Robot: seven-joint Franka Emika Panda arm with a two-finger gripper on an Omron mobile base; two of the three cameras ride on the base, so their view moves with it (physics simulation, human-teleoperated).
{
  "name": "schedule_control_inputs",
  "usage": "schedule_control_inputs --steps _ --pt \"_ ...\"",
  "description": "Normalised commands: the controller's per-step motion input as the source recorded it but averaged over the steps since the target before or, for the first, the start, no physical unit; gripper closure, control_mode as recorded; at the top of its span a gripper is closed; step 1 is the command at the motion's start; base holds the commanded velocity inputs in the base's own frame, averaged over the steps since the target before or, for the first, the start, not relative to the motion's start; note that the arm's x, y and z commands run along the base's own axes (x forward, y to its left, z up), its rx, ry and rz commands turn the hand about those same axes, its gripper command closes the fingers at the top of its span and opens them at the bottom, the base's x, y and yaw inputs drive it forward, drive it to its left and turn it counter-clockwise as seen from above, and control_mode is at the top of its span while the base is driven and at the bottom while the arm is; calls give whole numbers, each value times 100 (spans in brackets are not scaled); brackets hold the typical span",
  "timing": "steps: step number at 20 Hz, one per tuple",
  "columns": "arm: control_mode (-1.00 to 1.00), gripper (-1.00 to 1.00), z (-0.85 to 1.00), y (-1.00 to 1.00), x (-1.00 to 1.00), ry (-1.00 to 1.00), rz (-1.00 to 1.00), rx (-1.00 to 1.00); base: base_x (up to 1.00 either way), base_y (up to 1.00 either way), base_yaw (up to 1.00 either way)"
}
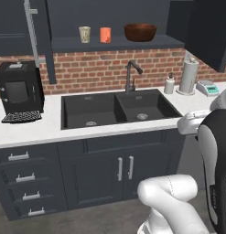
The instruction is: Gather all objects into one cabinet and sort the glasses and bowls to opposite sides.
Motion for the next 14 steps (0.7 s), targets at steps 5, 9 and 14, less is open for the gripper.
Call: schedule_control_inputs --steps 5,9,14 --pt "100 -100 0 0 0 0 0 0 -19 -1 0" --pt "100 -100 0 0 0 0 0 0 -13 -36 0" --pt "100 -100 0 0 0 0 0 0 -11 -82 0"
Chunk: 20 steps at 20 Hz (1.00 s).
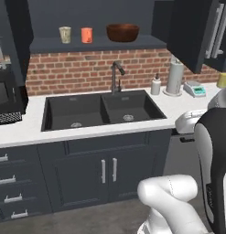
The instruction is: Gather all objects into one cabinet and sort the glasses and bowls to opposite sides.
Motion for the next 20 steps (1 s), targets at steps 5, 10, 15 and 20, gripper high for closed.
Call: schedule_control_inputs --steps 5,10,15,20 --pt "100 -100 0 0 0 0 0 0 -7 -98 0" --pt "100 -100 0 0 0 0 0 0 0 -96 0" --pt "100 -100 0 0 0 0 0 0 0 -94 0" --pt "100 -100 0 0 0 0 0 0 0 -91 0"
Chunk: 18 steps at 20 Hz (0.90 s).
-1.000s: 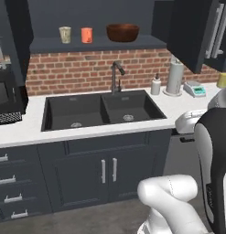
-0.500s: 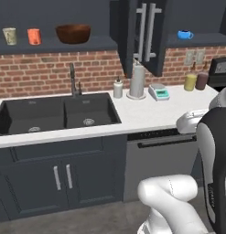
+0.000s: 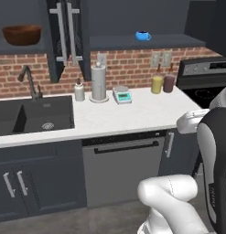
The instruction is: Gather all objects into one cabinet and sort the glasses and bowls to opposite sides.
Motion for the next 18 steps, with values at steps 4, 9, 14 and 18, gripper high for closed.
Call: schedule_control_inputs --steps 4,9,14,18 --pt "100 -100 0 0 0 0 0 0 8 -78 0" --pt "100 -100 0 0 0 0 0 0 30 -39 0" --pt "100 -100 0 0 0 0 0 0 52 -16 0" --pt "100 -100 0 0 0 0 0 0 72 -3 0"
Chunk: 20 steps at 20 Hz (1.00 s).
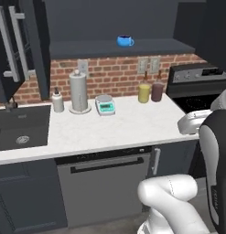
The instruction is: Gather all objects into one cabinet and sort the glasses and bowls to opposite sides.
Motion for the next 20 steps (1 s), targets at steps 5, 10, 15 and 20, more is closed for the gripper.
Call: schedule_control_inputs --steps 5,10,15,20 --pt "100 -100 0 0 0 0 0 0 77 0 0" --pt "100 -100 0 0 0 0 0 0 66 -3 0" --pt "100 -100 0 0 0 0 0 0 45 -17 0" --pt "100 -100 0 0 0 0 0 0 29 -21 -5"
